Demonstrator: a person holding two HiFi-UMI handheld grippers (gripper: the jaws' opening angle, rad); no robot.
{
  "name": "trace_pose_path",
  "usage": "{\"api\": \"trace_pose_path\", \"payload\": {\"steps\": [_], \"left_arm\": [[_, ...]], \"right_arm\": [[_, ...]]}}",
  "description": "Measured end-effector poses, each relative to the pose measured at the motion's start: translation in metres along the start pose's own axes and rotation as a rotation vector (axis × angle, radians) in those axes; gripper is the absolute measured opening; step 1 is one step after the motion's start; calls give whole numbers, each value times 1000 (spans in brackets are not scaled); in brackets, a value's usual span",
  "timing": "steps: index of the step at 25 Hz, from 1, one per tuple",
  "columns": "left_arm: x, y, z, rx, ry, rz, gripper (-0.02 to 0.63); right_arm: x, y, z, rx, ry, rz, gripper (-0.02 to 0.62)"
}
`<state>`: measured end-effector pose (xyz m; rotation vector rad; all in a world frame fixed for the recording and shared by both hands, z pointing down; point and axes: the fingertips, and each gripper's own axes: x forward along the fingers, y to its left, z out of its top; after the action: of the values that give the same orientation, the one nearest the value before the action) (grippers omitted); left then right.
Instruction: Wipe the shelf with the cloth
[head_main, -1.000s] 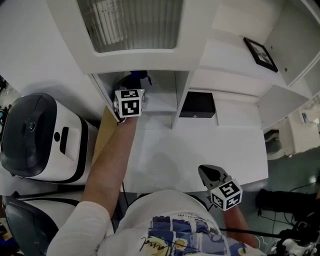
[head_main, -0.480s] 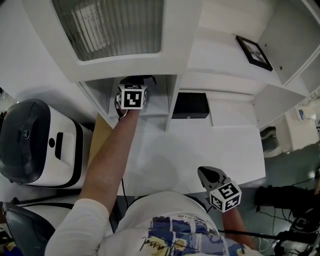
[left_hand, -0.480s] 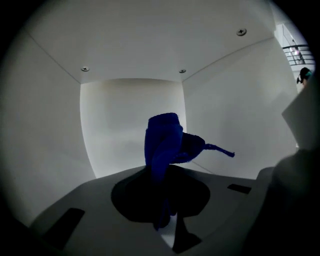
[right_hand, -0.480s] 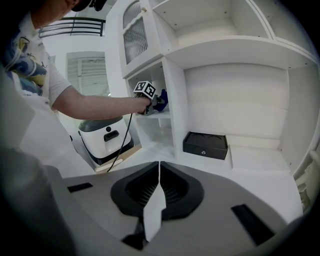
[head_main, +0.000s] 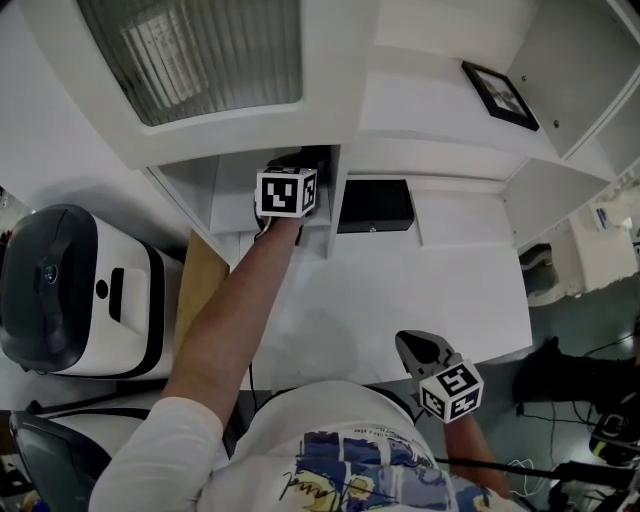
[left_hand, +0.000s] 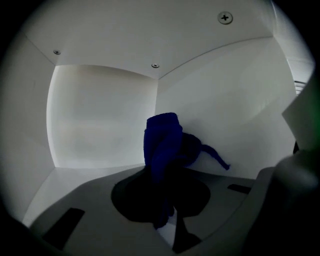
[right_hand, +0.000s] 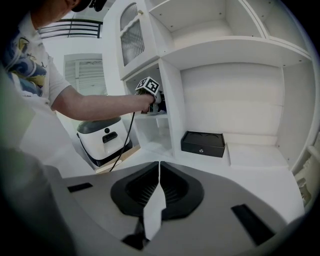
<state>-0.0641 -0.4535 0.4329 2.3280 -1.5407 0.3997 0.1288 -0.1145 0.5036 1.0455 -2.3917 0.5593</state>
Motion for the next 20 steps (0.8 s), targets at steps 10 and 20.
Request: {"api": "trace_pose_path", "payload": {"steps": [10, 20], "left_arm": [[-50, 32, 12, 70, -30, 75, 55], [-105, 104, -4, 76, -14, 236, 55]], "right_arm": [[13, 19, 6, -21, -28, 55, 31], [39, 55, 16, -85, -16, 160, 31]]}}
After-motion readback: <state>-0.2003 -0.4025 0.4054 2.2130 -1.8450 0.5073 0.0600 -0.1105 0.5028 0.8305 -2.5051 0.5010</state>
